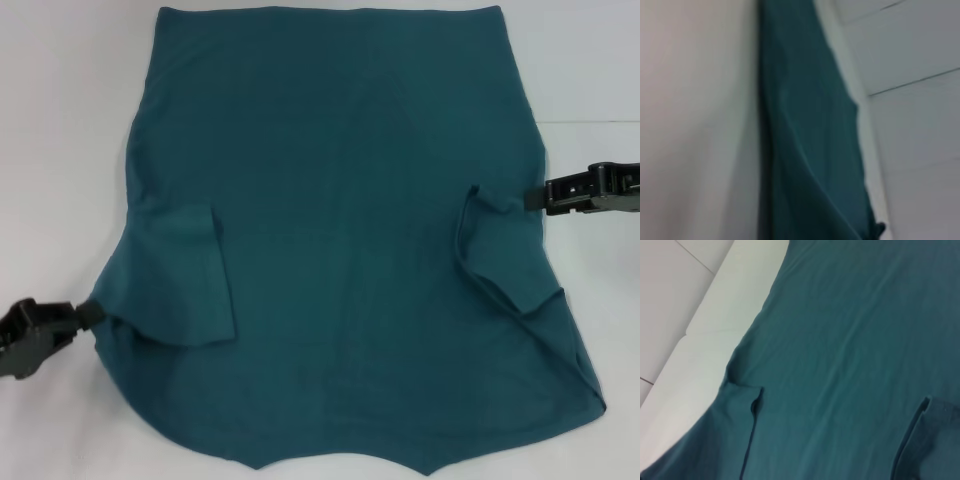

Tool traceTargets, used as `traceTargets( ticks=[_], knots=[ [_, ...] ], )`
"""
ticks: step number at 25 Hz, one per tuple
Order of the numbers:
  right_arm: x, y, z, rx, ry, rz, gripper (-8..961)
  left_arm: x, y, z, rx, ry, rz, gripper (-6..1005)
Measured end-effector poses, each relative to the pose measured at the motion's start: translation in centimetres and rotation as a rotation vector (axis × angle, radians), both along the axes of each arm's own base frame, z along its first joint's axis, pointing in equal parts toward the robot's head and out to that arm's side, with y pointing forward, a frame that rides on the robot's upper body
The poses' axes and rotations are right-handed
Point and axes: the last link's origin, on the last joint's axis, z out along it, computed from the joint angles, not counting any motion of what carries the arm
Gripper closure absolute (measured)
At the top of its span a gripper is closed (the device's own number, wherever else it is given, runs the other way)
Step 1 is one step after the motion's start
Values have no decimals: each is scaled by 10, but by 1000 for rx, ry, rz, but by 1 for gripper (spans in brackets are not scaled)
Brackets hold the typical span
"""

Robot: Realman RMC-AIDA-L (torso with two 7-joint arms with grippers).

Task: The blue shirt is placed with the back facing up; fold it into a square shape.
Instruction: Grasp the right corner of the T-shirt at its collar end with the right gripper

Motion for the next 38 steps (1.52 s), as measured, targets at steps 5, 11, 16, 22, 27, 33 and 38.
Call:
traceTargets(
  ticks=[5, 11, 16, 22, 27, 33, 38],
  knots=[
    [7, -1, 2, 21, 21, -30, 462, 2, 1, 4, 17, -4, -21, 993],
    [17, -5, 12, 15, 22, -53, 462, 5, 4, 5, 19, 9, -44, 993],
    [27, -17, 27, -16, 16, -69, 461, 4, 7, 4, 19, 18, -40, 994],
    [43, -36, 46, -74, -21, -116, 461, 2, 8, 4, 23, 31, -28, 993],
    [54, -48, 47, -134, -94, -140, 461, 3, 11, 4, 21, 31, -30, 993],
    [57, -53, 33, -193, -146, -131, 461, 4, 12, 1, 16, 29, -25, 994],
    [53, -52, 20, -235, -183, -111, 460, 2, 13, 1, 21, 36, -18, 993]
  ],
)
